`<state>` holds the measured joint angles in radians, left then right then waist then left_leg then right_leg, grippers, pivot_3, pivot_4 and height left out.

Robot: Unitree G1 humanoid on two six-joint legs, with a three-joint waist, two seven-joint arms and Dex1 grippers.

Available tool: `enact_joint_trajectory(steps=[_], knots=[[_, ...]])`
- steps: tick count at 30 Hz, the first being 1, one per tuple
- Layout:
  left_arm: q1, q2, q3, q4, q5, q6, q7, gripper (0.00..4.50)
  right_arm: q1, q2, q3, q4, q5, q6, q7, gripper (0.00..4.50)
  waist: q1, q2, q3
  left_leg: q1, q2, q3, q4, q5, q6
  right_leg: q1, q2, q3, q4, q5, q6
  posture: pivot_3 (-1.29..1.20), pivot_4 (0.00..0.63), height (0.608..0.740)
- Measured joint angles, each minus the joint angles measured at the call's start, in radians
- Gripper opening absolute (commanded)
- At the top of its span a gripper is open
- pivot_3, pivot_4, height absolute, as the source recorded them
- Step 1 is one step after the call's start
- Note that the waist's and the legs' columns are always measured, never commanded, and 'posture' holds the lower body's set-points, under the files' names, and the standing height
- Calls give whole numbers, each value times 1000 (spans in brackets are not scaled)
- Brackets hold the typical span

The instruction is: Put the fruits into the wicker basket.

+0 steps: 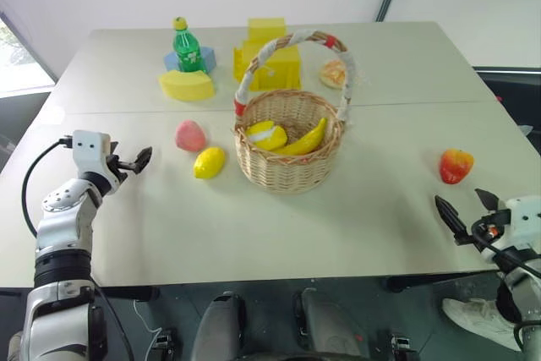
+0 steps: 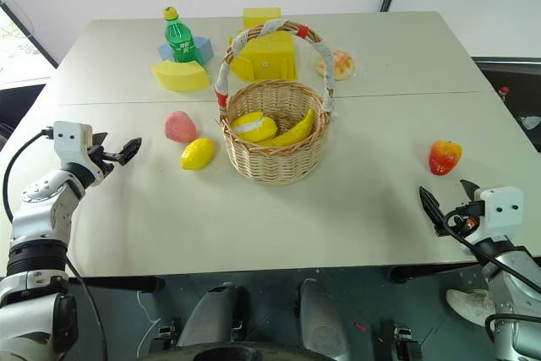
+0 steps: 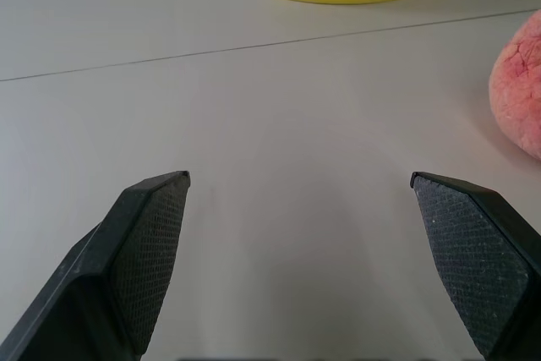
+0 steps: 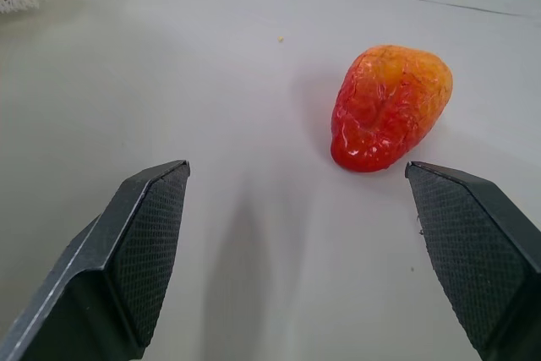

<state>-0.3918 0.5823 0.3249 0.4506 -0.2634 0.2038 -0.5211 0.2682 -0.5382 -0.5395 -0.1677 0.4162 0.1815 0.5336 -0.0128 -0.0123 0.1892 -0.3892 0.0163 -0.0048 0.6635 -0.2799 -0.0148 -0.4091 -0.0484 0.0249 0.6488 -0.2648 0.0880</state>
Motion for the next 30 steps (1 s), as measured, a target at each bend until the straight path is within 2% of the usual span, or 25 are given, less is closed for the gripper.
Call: enact_joint_trajectory(steps=[11,15,20,25,30], knots=[[-9,-2,0,10,-1,3,0,4500,-12,-9,0,-50,4,32,-1,4287,0,0,0,0,0,0,0,0,0,0,0,0,0,0,0,0,150,740],[1,-1,2,-11,-7,3,-9,4500,-35,-57,20,-135,41,91,35,4287,-3,0,0,0,0,0,0,0,0,0,0,0,0,0,0,0,150,740],[39,19,18,-132,-73,37,-72,4500,-57,-146,76,-319,147,215,106,4287,0,0,0,0,1,-1,0,0,0,0,0,0,0,0,0,0,150,740],[96,72,28,-341,-228,206,-216,4500,-108,-204,197,-467,231,336,147,4287,0,0,0,0,1,-1,0,0,0,0,-1,0,0,0,0,0,150,740],[111,155,-110,-547,-224,357,-257,4500,-227,-221,334,-529,235,386,151,4287,2,0,0,0,0,-1,1,0,0,0,0,0,0,0,0,0,150,740]])
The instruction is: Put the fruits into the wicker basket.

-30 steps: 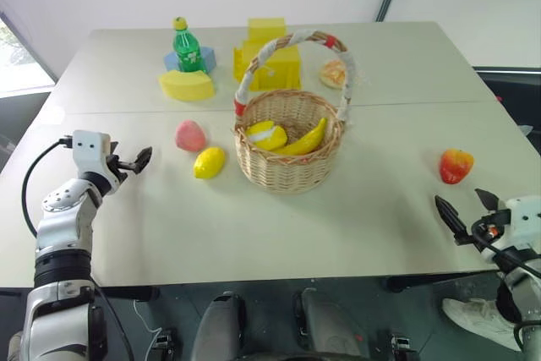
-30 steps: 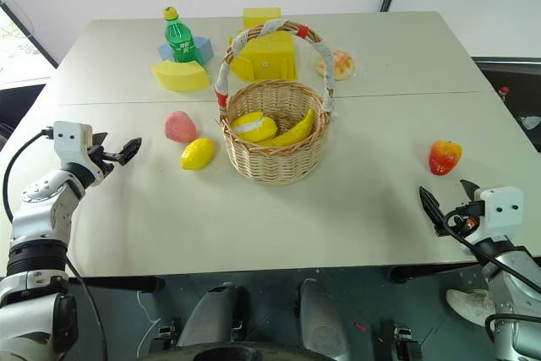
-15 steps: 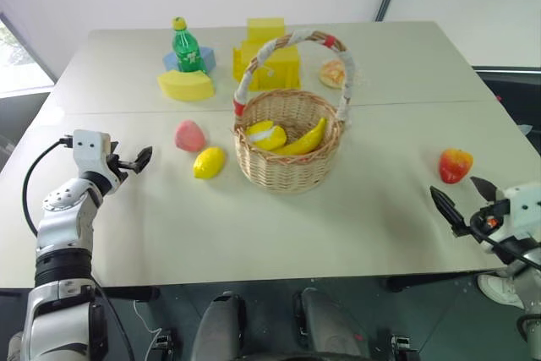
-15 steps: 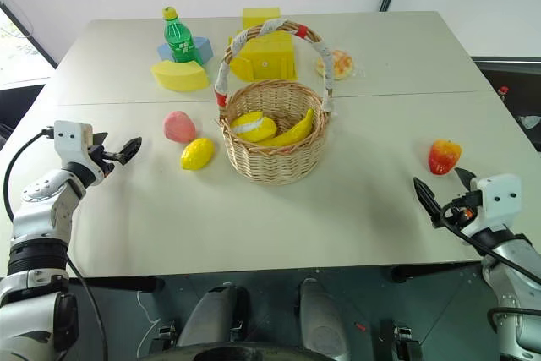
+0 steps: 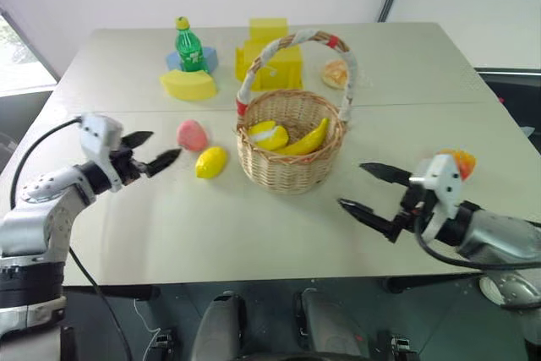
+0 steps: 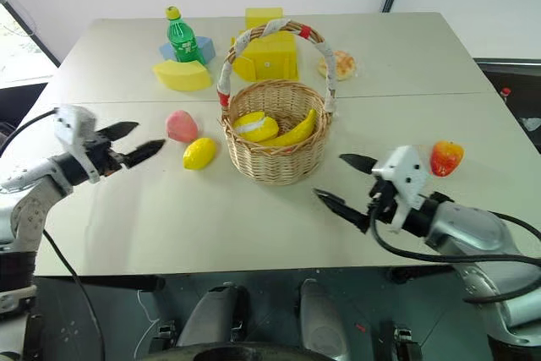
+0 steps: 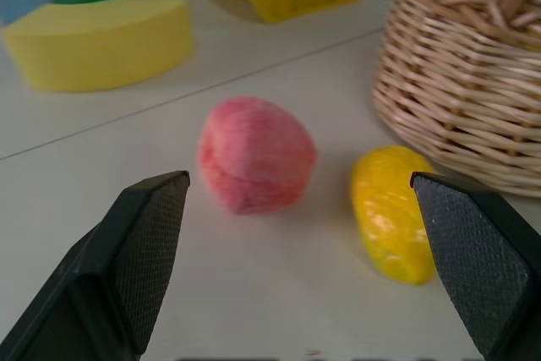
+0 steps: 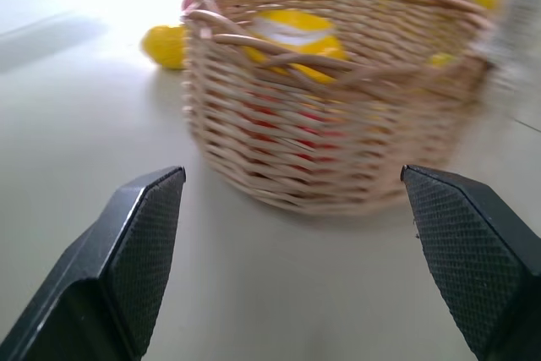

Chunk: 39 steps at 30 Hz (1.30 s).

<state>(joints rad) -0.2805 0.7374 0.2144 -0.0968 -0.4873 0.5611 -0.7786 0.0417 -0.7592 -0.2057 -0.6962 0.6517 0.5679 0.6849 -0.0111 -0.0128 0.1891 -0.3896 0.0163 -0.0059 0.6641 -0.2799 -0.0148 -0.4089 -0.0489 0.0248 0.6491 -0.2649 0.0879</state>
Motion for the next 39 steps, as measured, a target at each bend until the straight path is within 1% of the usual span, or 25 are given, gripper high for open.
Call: enact_joint_trajectory(steps=[4,9,17,19,20,23,24,27,29,32,34,35,37,39], knots=[[-47,6,-155,-35,110,61,59,4500,-97,2,84,-38,-1,22,-10,4287,-1,-1,0,0,-1,0,0,0,0,0,2,0,0,0,0,0,150,740],[-109,-7,-225,-37,153,133,91,4500,-90,2,125,-43,-24,12,-3,4287,-1,-1,0,-1,-1,0,0,0,0,-1,2,0,-1,0,0,0,150,740],[-197,-106,-342,-4,228,213,152,4500,-49,33,175,-17,-107,-81,30,4287,-3,-1,0,-1,-1,0,1,0,0,-1,3,0,0,0,0,0,150,740],[-204,-124,-358,7,239,216,155,3950,-49,43,194,-15,-123,-95,30,4500,-4,-1,0,-1,-1,0,1,0,0,-1,3,0,0,0,0,0,150,740],[-206,-133,-358,15,240,216,160,3656,-49,46,199,-15,-128,-96,29,4500,-4,-1,0,-1,-1,0,1,0,0,-1,3,0,0,0,0,0,150,740],[-206,-137,-356,23,243,215,165,2151,-49,57,206,-15,-139,-97,26,4500,-2,-1,1,-1,-1,0,1,0,0,-1,3,0,0,0,0,0,150,740],[-206,-135,-354,23,243,215,163,1840,-49,59,209,-15,-141,-97,26,4500,-1,-1,0,-1,-1,0,1,0,0,-1,3,0,0,0,0,0,150,740],[-203,-108,-350,21,243,217,152,1813,-51,64,211,-15,-151,-96,24,4500,-2,-1,1,-1,-1,0,1,0,0,-1,3,0,0,0,0,0,150,740],[-193,-79,-321,13,231,217,135,1813,-56,64,211,-16,-157,-94,19,4500,-5,-1,1,-1,-1,0,1,0,0,-1,3,0,0,0,0,0,150,740],[-163,-29,-176,-43,127,215,47,1813,-69,59,198,-15,-157,-92,18,4500,-4,-2,1,-1,0,0,1,0,0,-2,3,0,1,0,0,0,150,740],[-169,-19,-82,-126,16,222,-20,1813,-87,43,185,-4,-157,-92,24,4500,0,-2,1,-1,0,-1,1,0,0,-1,1,0,0,0,0,0,150,740],[-196,-24,-52,-180,-50,242,-41,1813,-99,36,176,5,-157,-93,29,4500,7,-3,1,-1,0,-1,2,0,0,0,0,-1,0,0,0,0,150,740],[-271,-56,-48,-253,-114,265,-42,1813,-123,32,163,30,-157,-93,36,4500,18,-3,1,-1,-1,-1,3,0,0,1,0,-1,-1,0,0,0,150,740],[-347,-112,-113,-285,-112,264,-12,1813,-149,33,155,59,-157,-94,39,4500,25,-4,1,-1,-4,-1,3,0,0,2,0,-1,-2,0,0,0,150,740]])
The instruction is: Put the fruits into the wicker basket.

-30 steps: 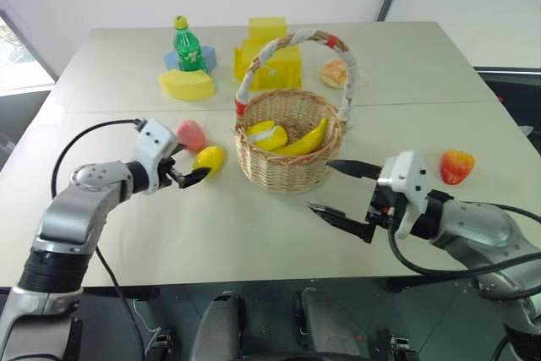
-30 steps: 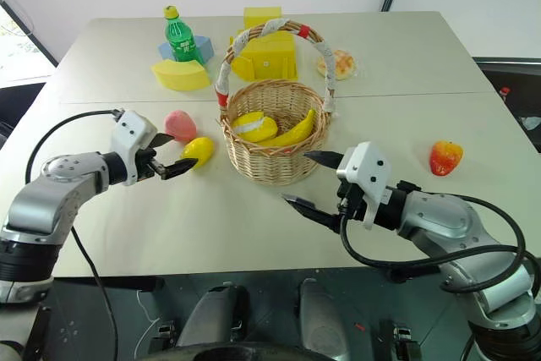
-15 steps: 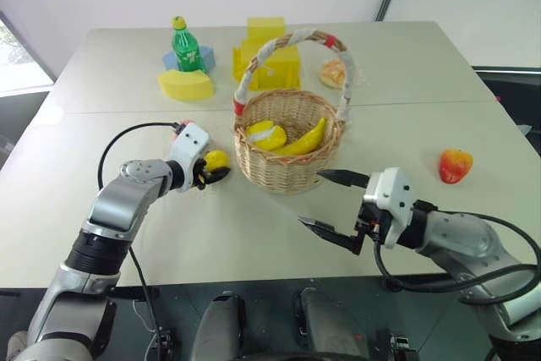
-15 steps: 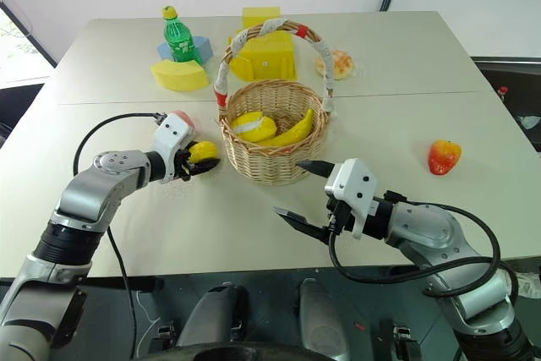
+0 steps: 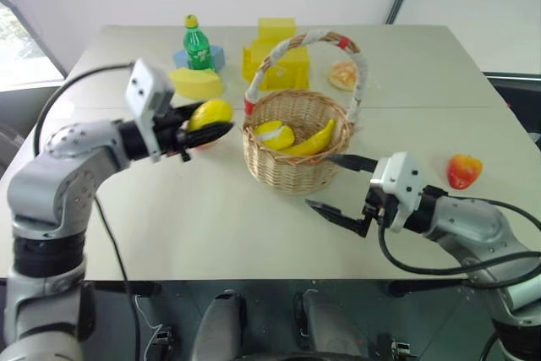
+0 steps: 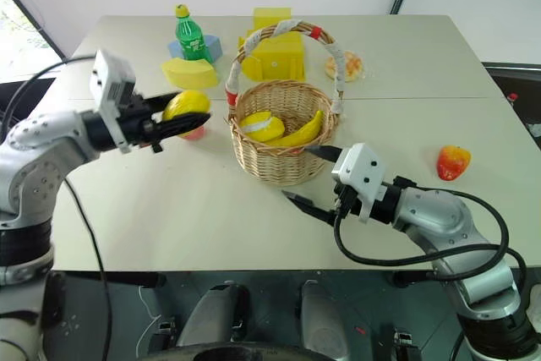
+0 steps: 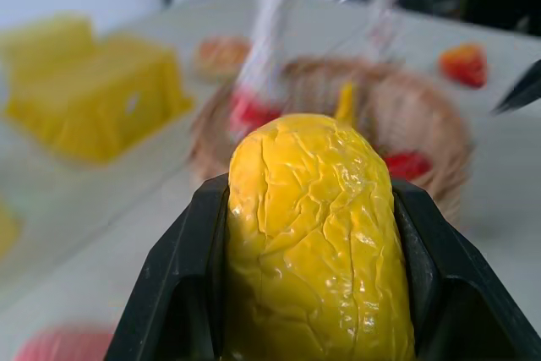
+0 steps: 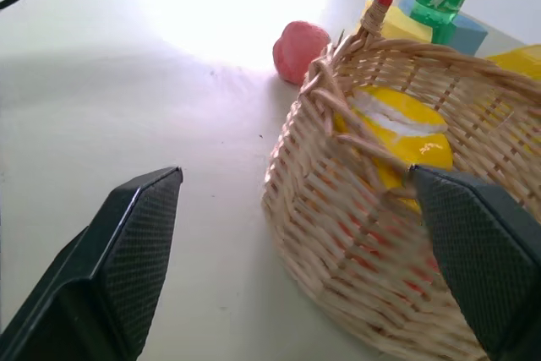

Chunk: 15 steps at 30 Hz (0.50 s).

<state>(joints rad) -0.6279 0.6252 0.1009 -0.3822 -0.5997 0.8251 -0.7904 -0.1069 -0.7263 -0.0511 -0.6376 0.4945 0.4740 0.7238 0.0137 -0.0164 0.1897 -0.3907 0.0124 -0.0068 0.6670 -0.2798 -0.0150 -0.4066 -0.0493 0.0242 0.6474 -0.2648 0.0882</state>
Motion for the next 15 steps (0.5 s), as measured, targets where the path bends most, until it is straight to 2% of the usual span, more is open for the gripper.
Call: enact_joint_trajectory(steps=[3,7,12,13,15], knots=[[-56,-92,-154,19,64,-23,46,1813,-15,3,-21,24,6,0,-2,4500,-2,0,0,0,0,0,0,0,1,-1,1,1,0,0,0,0,150,740],[-140,-205,-292,156,183,-65,126,1813,-16,37,-66,31,46,1,-18,4500,-12,-1,0,0,1,0,0,0,1,-2,4,1,1,0,0,0,150,740],[-150,-238,-344,267,247,-123,115,4242,-3,79,-93,19,74,1,-59,4500,-28,0,0,0,2,0,-1,0,1,-3,5,1,2,0,0,0,150,740],[-150,-238,-341,267,246,-131,109,4401,4,80,-92,13,74,1,-63,4500,-28,0,0,0,2,0,-1,0,1,-3,5,1,2,0,0,0,150,740],[-151,-238,-323,267,237,-137,97,4401,8,82,-89,10,73,1,-70,4500,-27,0,0,0,2,0,-1,0,0,-3,4,1,2,0,0,0,150,740]])
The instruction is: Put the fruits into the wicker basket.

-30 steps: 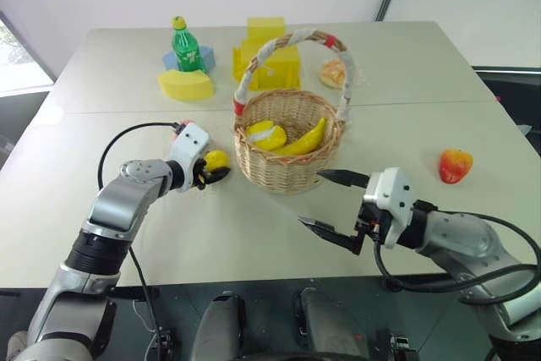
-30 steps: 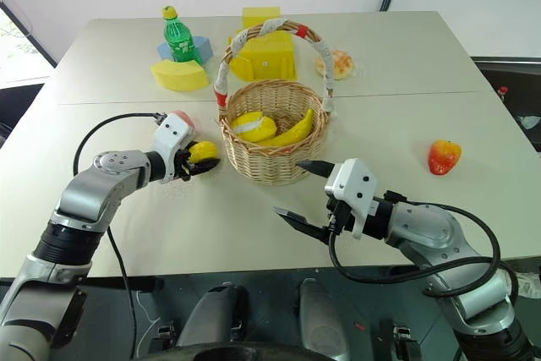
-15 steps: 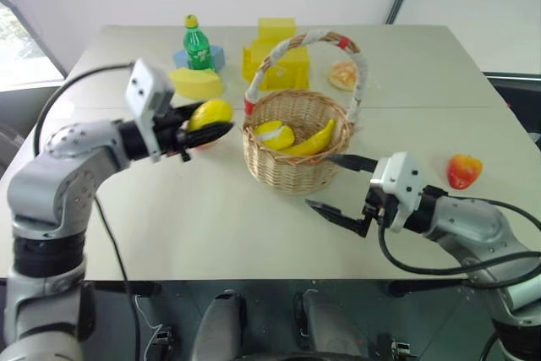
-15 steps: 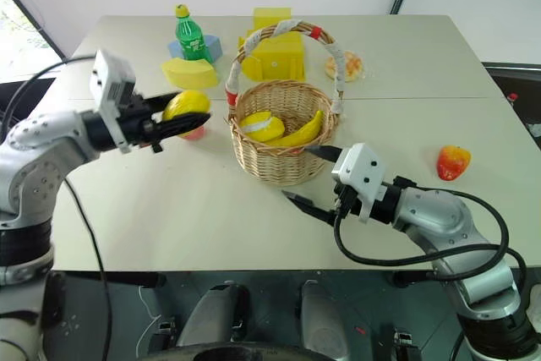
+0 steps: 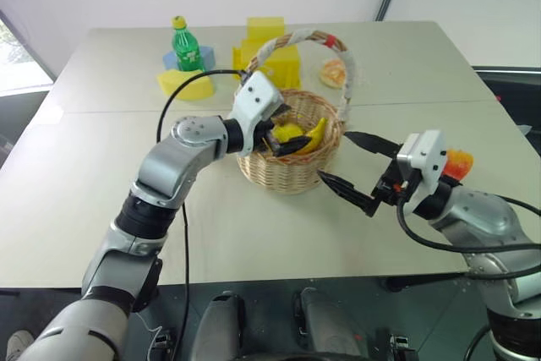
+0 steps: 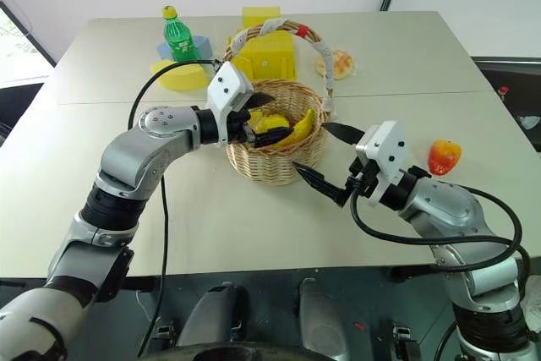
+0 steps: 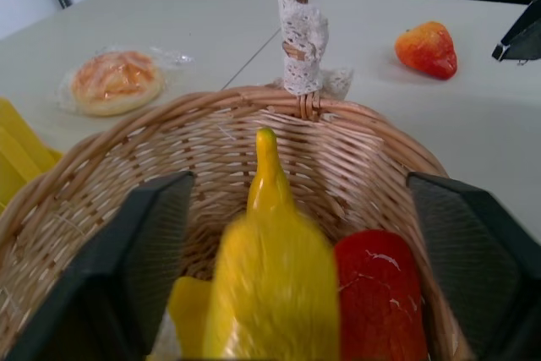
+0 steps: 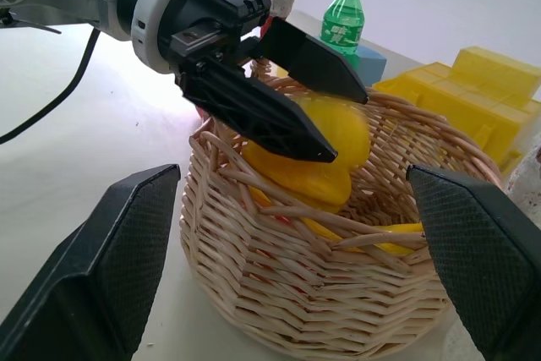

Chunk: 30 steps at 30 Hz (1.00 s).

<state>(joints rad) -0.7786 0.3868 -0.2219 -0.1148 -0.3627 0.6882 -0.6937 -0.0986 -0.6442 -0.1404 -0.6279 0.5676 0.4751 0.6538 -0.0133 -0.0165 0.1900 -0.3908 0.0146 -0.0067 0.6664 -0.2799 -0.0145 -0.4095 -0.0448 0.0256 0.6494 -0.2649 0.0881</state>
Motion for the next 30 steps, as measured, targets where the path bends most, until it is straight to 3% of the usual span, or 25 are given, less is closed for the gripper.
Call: enact_joint_trajectory(steps=[5,9,13,18,30], knots=[[43,51,171,-71,-145,4,-80,4401,-2,9,22,-4,-4,1,-11,4500,-3,0,0,0,1,0,0,0,0,0,0,0,0,0,0,0,150,740],[158,181,388,-121,-307,96,-114,4401,-38,9,46,-4,-3,5,-9,4500,-9,0,0,1,2,0,0,0,0,0,0,0,1,0,0,0,150,740],[255,284,505,-88,-282,86,-72,4401,-93,10,70,8,-3,13,1,4500,3,0,0,1,1,-1,0,0,-1,0,-1,-1,1,0,0,0,150,740],[270,328,461,97,-71,31,93,4401,-153,29,129,28,-2,21,22,4500,10,-1,0,0,0,-1,0,0,-1,1,-2,-2,0,0,0,0,150,740],[55,207,221,407,126,-30,141,4401,-212,76,201,24,-3,53,11,4500,4,-2,0,-1,0,0,0,0,-1,-1,-1,-1,0,0,0,0,150,740]])
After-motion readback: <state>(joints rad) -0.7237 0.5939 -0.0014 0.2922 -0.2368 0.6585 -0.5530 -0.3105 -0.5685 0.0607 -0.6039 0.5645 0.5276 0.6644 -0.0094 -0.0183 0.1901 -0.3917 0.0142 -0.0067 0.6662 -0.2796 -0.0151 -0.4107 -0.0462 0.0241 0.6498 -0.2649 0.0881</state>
